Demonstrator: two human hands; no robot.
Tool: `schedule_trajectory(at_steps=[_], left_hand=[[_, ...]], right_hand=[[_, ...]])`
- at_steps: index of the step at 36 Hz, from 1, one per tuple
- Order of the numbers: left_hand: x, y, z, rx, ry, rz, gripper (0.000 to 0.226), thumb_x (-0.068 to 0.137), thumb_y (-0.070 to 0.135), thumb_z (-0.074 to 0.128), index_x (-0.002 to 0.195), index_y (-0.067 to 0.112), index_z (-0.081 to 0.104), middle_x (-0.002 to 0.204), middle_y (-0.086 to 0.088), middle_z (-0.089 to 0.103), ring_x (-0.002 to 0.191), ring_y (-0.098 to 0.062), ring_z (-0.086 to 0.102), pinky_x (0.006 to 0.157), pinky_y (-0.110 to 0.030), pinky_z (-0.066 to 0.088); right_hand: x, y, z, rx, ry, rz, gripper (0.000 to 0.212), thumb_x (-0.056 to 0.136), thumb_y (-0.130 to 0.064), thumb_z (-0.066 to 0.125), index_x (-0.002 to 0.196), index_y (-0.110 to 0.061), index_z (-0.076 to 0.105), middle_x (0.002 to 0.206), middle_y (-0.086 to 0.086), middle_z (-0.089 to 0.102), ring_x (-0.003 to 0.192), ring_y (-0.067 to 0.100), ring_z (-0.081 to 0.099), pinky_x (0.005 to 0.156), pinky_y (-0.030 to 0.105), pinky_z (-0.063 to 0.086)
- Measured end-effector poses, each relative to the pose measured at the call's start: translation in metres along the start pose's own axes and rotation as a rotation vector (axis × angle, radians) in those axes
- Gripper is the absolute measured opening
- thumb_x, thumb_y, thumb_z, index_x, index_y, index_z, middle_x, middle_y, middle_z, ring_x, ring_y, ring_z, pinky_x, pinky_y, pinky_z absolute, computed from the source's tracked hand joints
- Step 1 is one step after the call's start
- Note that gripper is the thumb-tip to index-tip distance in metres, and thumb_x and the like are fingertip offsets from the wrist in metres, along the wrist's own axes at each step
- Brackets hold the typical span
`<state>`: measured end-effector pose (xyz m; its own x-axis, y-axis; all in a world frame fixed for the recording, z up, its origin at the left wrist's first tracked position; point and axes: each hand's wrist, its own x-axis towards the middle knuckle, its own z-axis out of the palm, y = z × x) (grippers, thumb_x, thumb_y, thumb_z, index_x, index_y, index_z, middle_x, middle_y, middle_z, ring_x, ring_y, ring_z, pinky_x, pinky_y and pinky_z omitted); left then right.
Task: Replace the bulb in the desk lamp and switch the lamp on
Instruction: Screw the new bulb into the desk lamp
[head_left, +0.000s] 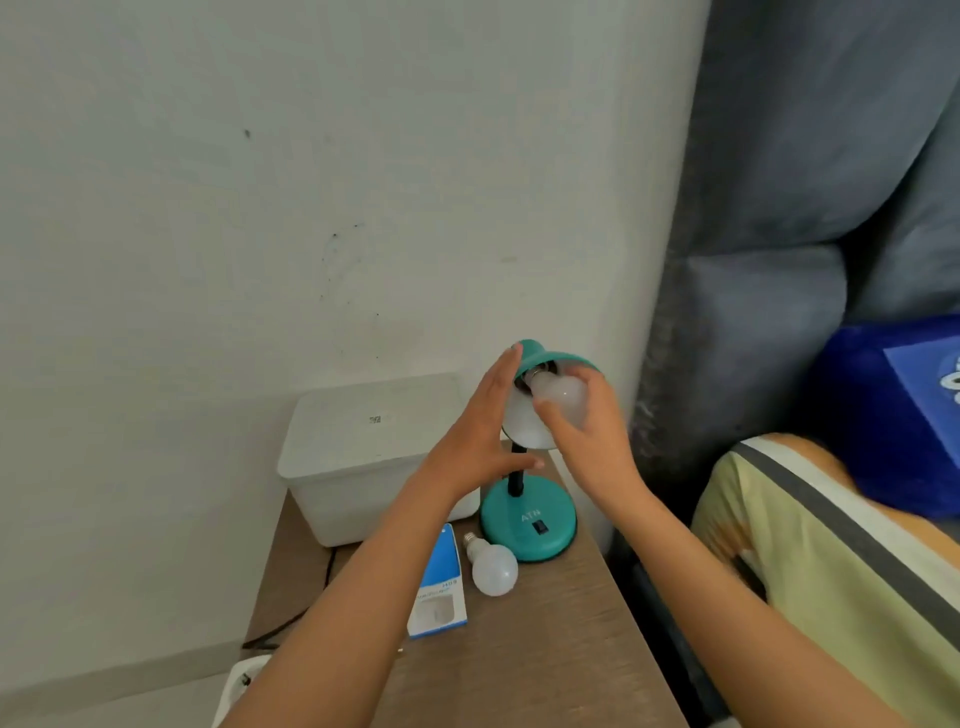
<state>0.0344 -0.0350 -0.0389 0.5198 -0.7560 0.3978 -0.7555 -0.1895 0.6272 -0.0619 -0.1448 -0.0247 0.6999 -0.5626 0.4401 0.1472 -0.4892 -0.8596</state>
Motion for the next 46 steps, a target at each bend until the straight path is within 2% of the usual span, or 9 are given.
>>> schedule_trajectory(at_steps=[4, 8, 16, 21, 26, 34, 37, 42, 46], left_hand=[[0.006, -0.006, 0.004, 0.036, 0.014, 0.067, 0.113, 0.071, 0.012, 0.081, 0.135, 0.053, -0.003, 0.151, 0.021, 0.004, 0.140, 0.004, 0.007, 0.108, -0.003, 0.009], [0.008, -0.014, 0.005, 0.085, 0.029, 0.114, 0.111, 0.074, 0.016, 0.079, 0.139, 0.051, -0.004, 0.154, 0.016, 0.008, 0.143, -0.001, 0.009, 0.113, -0.012, 0.011], [0.006, -0.018, 0.004, 0.048, 0.062, 0.129, 0.107, 0.069, 0.014, 0.082, 0.142, 0.039, 0.007, 0.149, 0.013, 0.017, 0.139, -0.001, 0.018, 0.112, -0.011, 0.016], [0.004, -0.013, 0.004, 0.015, 0.079, 0.125, 0.106, 0.067, 0.012, 0.083, 0.141, 0.036, 0.011, 0.146, 0.013, 0.019, 0.136, 0.000, 0.021, 0.111, -0.010, 0.017], [0.003, -0.012, 0.005, 0.019, 0.068, 0.108, 0.108, 0.066, 0.011, 0.083, 0.141, 0.039, 0.010, 0.152, 0.007, 0.021, 0.137, -0.003, 0.022, 0.110, -0.012, 0.019], [0.001, -0.007, 0.005, 0.030, 0.082, 0.086, 0.107, 0.067, 0.012, 0.082, 0.141, 0.039, 0.010, 0.155, 0.001, 0.021, 0.140, -0.012, 0.023, 0.111, -0.022, 0.022], [0.001, -0.007, 0.006, 0.029, 0.084, 0.083, 0.107, 0.066, 0.012, 0.083, 0.142, 0.036, 0.011, 0.155, 0.001, 0.021, 0.141, -0.012, 0.023, 0.113, -0.024, 0.022], [0.001, -0.009, 0.006, 0.028, 0.091, 0.079, 0.106, 0.067, 0.011, 0.082, 0.141, 0.039, 0.011, 0.154, 0.003, 0.022, 0.136, -0.003, 0.022, 0.107, -0.008, 0.017], [0.001, -0.005, 0.007, 0.027, 0.087, 0.077, 0.105, 0.068, 0.011, 0.082, 0.142, 0.037, 0.012, 0.154, 0.001, 0.022, 0.140, -0.009, 0.022, 0.113, -0.022, 0.020]], right_hand=[[0.005, 0.008, 0.010, -0.016, 0.035, -0.029, 0.046, 0.091, -0.025, 0.055, 0.132, -0.013, 0.038, 0.125, -0.001, 0.041, 0.112, 0.005, 0.039, 0.083, -0.008, 0.027], [0.008, 0.013, 0.020, -0.034, 0.040, -0.007, 0.045, 0.094, -0.026, 0.048, 0.134, -0.011, 0.033, 0.127, 0.007, 0.037, 0.111, 0.009, 0.037, 0.095, 0.017, 0.031], [0.008, 0.009, 0.021, -0.063, -0.026, 0.078, 0.050, 0.091, -0.021, 0.051, 0.133, -0.006, 0.029, 0.130, 0.010, 0.034, 0.116, 0.016, 0.039, 0.096, 0.025, 0.036], [0.016, -0.001, 0.019, 0.214, -0.006, 0.419, 0.059, 0.092, -0.048, 0.042, 0.130, -0.002, 0.038, 0.116, 0.013, 0.055, 0.075, 0.011, 0.063, 0.061, 0.022, 0.057], [0.015, -0.002, 0.013, 0.271, -0.064, 0.458, 0.055, 0.088, -0.038, 0.055, 0.129, -0.004, 0.040, 0.128, 0.010, 0.052, 0.078, 0.011, 0.061, 0.088, 0.038, 0.055], [0.010, 0.002, 0.010, 0.460, -0.016, 0.487, 0.051, 0.086, -0.040, 0.058, 0.126, -0.011, 0.044, 0.122, 0.008, 0.053, 0.098, 0.016, 0.063, 0.086, 0.032, 0.056], [0.006, 0.002, 0.010, 0.359, -0.049, 0.408, 0.048, 0.081, -0.032, 0.067, 0.120, -0.015, 0.043, 0.118, 0.005, 0.055, 0.091, 0.012, 0.063, 0.088, 0.033, 0.055], [0.009, 0.004, 0.010, 0.328, -0.040, 0.485, 0.050, 0.082, -0.050, 0.057, 0.113, -0.011, 0.051, 0.109, 0.005, 0.062, 0.093, 0.014, 0.066, 0.092, 0.039, 0.053], [0.005, 0.002, 0.012, 0.142, -0.029, 0.389, 0.057, 0.086, -0.047, 0.055, 0.128, -0.010, 0.043, 0.122, 0.009, 0.055, 0.097, 0.017, 0.062, 0.092, 0.041, 0.052]])
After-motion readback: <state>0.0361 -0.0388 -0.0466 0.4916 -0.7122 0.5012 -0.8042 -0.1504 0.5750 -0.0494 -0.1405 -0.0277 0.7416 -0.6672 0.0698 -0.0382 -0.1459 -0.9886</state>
